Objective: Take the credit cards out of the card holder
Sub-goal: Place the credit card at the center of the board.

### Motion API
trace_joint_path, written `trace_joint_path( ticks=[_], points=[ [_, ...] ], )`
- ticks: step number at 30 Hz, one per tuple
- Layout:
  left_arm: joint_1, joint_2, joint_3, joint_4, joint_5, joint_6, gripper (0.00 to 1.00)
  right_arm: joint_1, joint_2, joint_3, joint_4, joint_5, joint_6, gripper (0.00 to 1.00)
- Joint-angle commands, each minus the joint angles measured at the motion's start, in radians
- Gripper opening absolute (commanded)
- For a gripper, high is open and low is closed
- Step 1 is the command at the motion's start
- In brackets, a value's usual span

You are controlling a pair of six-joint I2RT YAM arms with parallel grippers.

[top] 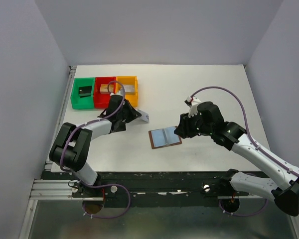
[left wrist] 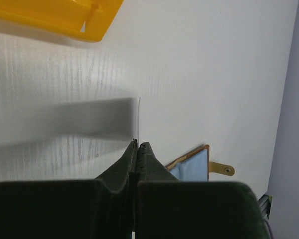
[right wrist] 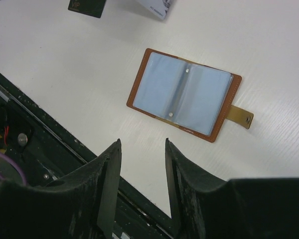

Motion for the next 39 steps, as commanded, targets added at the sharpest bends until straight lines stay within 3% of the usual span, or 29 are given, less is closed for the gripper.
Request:
trace_joint_path(
  ticks=[1,11,22,39],
  points=[
    [0.001,0.056,0.044,0.05,-0.046,-0.035,0.0,0.0,-0.002,-0.011,0.026,0.021,0.011,0.48],
    [0.001,0.135,0.082,0.054,-0.033,-0.029,0.01,0.0,0.026,0.005,0.007,0.011,-0.002,0.48],
    [0.001,0.142,0.127,-0.002,-0.013,0.005,0.32,-0.001,0.053,0.008,0.006,0.015,-0.015,0.48],
    [0.004,0.117,0.158,-0.14,-0.068,0.075,0.43,-0.001,0.062,0.001,0.003,0.024,-0.018,0.48]
  ],
)
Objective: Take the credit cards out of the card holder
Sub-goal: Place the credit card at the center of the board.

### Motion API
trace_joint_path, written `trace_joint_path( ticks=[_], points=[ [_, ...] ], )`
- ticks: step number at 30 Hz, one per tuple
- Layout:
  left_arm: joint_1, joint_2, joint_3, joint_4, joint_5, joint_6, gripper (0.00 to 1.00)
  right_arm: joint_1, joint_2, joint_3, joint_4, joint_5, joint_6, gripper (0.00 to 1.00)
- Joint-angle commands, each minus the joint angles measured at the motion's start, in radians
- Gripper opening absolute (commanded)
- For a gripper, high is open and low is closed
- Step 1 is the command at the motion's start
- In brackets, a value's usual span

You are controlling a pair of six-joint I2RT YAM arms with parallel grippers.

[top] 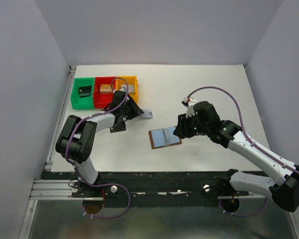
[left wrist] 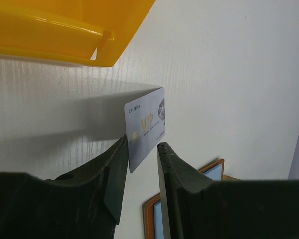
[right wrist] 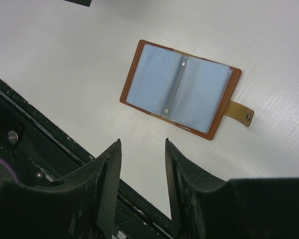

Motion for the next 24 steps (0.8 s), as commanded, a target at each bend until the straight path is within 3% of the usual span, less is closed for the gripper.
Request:
trace_joint_path(
  ticks=[1,11,16,17,19,24],
  points=[
    [0.005,-0.027,0.022,-0.062,-0.048,0.042,0.44,-0.001,0.006,0.003,-0.001,0.027,-0.014,0.48],
    [0.042,-0.07,0.014,-0.101,-0.073,0.061,0.47,-0.001,0.008,0.006,-0.016,0.044,-0.013,0.48],
    [0.044,-0.143,0.022,-0.159,-0.132,0.116,0.47,-0.001,0.014,0.006,-0.065,0.277,0.05,0.49],
    [0.036,-0.175,0.025,-0.165,-0.167,0.134,0.47,-0.007,0.014,0.0,-0.064,0.294,0.062,0.53],
    [-0.01,-0.234,0.025,-0.22,-0.258,0.186,0.51,-0.033,0.019,-0.014,-0.055,0.271,0.076,0.63],
    [-0.198,-0.359,0.011,-0.304,-0.512,0.268,0.66,-0.105,0.107,-0.032,-0.042,0.168,0.056,0.64]
  ],
)
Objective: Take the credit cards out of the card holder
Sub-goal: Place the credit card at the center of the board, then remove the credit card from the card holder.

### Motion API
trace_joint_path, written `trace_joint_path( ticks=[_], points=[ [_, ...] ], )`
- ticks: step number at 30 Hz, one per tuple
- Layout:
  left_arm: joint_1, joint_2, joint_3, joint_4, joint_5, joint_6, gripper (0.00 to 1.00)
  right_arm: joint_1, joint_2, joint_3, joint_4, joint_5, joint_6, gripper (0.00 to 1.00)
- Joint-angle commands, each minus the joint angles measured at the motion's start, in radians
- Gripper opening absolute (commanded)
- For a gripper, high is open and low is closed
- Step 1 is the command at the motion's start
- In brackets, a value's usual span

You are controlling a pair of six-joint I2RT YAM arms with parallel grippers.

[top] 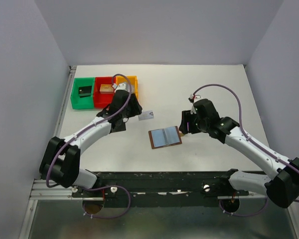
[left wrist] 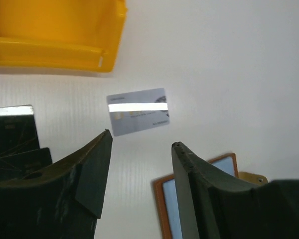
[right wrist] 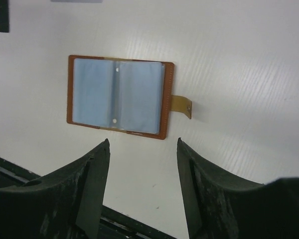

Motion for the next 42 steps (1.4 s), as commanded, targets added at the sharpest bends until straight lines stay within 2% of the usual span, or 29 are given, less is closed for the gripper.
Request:
trace_joint_path(
  ticks=[1,3,5,9,12,18,27,34,36,39,42],
  points=[
    [-0.165,-0.126,0.0,-0.106,-0.258,0.086,0.79,-0.049,0.084,-0.042,-0.002,-0.012,0.004,0.64],
    [-0.194,-0.176,-0.031,-0.129,-0.26,0.0,0.99,-0.077,0.109,-0.06,0.031,-0.021,0.012,0.64],
    [-0.194,-0.219,-0.096,-0.115,-0.222,-0.098,0.99,-0.107,0.135,-0.072,0.054,-0.03,0.024,0.64],
    [-0.194,-0.316,-0.25,0.076,-0.078,-0.134,0.99,-0.141,0.193,-0.082,0.094,-0.064,0.03,0.64],
    [-0.205,-0.351,-0.327,0.152,-0.009,-0.141,0.99,-0.15,0.245,-0.073,0.118,-0.084,0.03,0.63],
    [-0.211,-0.348,-0.379,0.169,0.034,-0.149,0.95,-0.158,0.334,-0.047,0.143,-0.086,0.042,0.6],
    [-0.214,-0.387,-0.414,0.215,0.068,-0.143,0.89,-0.178,0.433,-0.004,0.137,-0.076,0.058,0.49],
    [-0.231,-0.371,-0.394,0.215,0.079,-0.111,0.88,-0.181,0.471,0.01,0.144,-0.095,0.05,0.35],
    [-0.242,-0.362,-0.382,0.213,0.081,-0.091,0.88,-0.181,0.48,0.01,0.152,-0.104,0.047,0.24],
    [-0.266,-0.342,-0.348,0.186,0.079,-0.056,0.87,-0.181,0.45,-0.013,0.173,-0.121,0.049,0.0],
    [-0.293,-0.277,-0.272,0.108,0.088,-0.004,0.84,-0.181,0.367,-0.062,0.198,-0.156,0.029,0.0]
  ],
)
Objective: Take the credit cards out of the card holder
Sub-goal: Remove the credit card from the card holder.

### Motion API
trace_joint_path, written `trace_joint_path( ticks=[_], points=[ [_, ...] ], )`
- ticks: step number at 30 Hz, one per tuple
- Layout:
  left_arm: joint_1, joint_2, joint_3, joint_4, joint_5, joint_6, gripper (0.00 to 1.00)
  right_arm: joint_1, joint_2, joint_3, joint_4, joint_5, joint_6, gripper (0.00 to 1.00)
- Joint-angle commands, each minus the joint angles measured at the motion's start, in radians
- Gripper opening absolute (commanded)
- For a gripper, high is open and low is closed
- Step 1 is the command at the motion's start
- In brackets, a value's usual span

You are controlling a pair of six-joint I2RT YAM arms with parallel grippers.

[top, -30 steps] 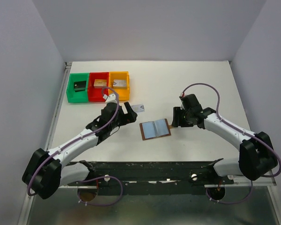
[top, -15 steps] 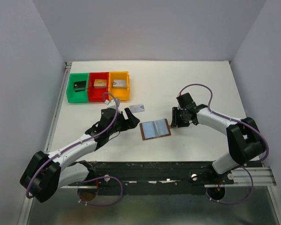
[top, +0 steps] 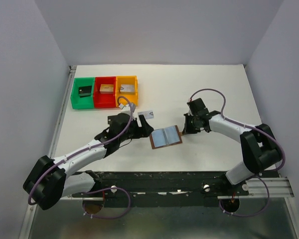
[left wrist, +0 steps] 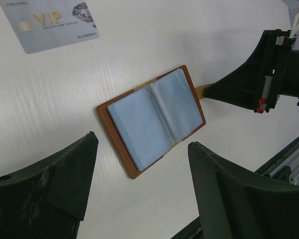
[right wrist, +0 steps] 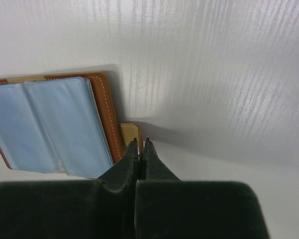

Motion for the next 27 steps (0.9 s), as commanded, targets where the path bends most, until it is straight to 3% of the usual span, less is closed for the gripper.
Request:
trace_joint_path(
  ticks=[1,10,17,27],
  points=[
    [-0.045,0.097,0.144,-0.089,0.043,0.107,0.82,-0.006,-0.115,-0.064,0.055,-0.067,-0.035,0.0],
    [-0.094,0.344,0.334,-0.148,0.233,0.215,0.54,-0.004,-0.257,-0.134,0.049,-0.203,-0.063,0.0],
    [-0.108,0.461,0.405,-0.159,0.305,0.228,0.54,-0.006,-0.311,-0.127,0.052,-0.257,-0.066,0.0],
    [-0.117,0.506,0.431,-0.132,0.342,0.233,0.6,-0.006,-0.325,-0.105,0.08,-0.335,-0.063,0.0]
  ],
)
